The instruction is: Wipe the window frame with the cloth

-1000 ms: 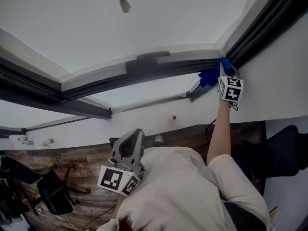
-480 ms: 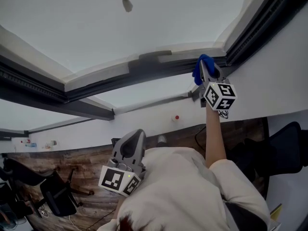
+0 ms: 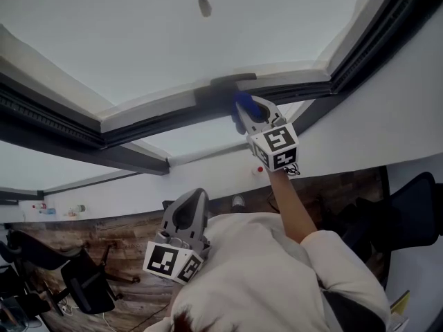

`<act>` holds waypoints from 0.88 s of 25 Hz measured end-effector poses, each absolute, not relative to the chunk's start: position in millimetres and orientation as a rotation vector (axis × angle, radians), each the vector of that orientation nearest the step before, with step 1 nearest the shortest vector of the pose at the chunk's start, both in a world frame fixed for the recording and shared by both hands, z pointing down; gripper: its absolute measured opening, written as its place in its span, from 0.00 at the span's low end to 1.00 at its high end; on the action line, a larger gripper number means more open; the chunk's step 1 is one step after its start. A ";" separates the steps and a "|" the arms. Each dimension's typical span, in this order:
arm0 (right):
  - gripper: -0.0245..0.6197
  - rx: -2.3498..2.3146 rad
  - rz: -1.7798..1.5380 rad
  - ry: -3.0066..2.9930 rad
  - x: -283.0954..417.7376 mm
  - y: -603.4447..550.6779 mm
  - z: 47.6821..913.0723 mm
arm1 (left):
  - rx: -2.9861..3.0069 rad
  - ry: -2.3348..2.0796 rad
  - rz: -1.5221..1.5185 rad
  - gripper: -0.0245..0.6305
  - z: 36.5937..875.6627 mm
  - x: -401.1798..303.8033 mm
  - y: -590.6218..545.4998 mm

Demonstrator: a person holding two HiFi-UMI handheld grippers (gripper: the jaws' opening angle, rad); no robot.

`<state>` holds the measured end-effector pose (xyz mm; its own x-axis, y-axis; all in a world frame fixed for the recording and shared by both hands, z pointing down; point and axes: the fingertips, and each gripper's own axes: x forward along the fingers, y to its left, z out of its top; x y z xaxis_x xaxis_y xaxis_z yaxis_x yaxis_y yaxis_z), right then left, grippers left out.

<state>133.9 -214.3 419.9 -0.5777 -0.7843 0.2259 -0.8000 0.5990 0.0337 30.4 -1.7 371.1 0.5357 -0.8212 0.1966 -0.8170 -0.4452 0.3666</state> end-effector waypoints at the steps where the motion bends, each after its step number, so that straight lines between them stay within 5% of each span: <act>1: 0.11 1.287 0.105 -2.607 125.6 -212.4 423.4 | 2.357 -1.341 -0.016 0.05 371.2 26.6 -1.4; 22: 0.11 1.112 0.133 -2.557 79.6 -212.9 471.4 | 2.314 -1.345 -0.033 0.05 377.2 -1.3 0.7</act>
<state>79.6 -212.9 471.4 -0.6314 -0.6914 0.3511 -0.7241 0.6878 0.0522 -1.3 0.7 377.2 0.5217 -0.8282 0.2049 -0.8170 -0.4158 0.3995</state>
